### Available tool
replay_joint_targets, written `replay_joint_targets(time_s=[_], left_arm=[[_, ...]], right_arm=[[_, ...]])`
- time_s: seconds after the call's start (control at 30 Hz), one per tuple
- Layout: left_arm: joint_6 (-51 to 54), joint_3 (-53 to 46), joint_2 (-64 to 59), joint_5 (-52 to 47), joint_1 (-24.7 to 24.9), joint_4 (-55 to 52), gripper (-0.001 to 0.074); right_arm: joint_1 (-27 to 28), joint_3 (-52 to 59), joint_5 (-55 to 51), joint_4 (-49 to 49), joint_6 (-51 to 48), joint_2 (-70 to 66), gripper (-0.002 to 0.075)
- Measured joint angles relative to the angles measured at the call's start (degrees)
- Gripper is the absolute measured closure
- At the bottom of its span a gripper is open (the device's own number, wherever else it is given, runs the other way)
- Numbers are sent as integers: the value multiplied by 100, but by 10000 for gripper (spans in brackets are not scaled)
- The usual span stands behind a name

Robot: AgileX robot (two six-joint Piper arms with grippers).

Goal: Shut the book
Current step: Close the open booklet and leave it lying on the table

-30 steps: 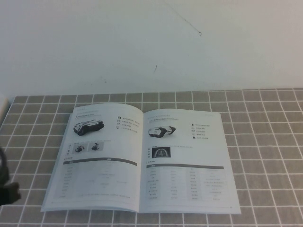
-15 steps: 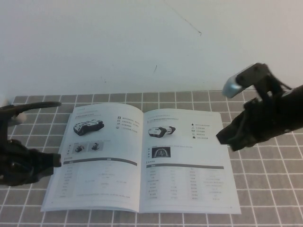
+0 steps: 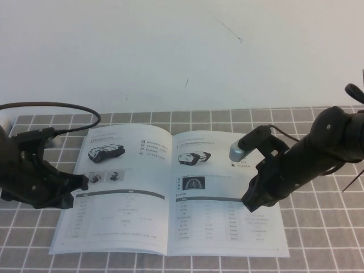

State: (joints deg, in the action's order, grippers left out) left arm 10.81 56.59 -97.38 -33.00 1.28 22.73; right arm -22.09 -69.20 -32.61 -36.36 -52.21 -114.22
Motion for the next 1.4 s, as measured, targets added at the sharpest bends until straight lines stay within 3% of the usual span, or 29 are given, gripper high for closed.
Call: replay_joint_targets(time_s=[0.3,0.6,0.93,1.2,1.4], left_arm=[[-670,216,-543,658,0,-974,738],[-753,324,-943,937,0,-1141,738],[-513,346,-989,904,46,-103,738],[-295,438,-1026,834,547,29,738],[-45,775,-1133,192,818,719,738]], right_arm=[[0,-33,12,3,38,-232,729],[0,-44,-12,3,120,-250,729],[0,-53,-19,3,146,-255,729],[0,-53,-24,3,146,-255,729],[0,-53,-33,3,146,-255,729]])
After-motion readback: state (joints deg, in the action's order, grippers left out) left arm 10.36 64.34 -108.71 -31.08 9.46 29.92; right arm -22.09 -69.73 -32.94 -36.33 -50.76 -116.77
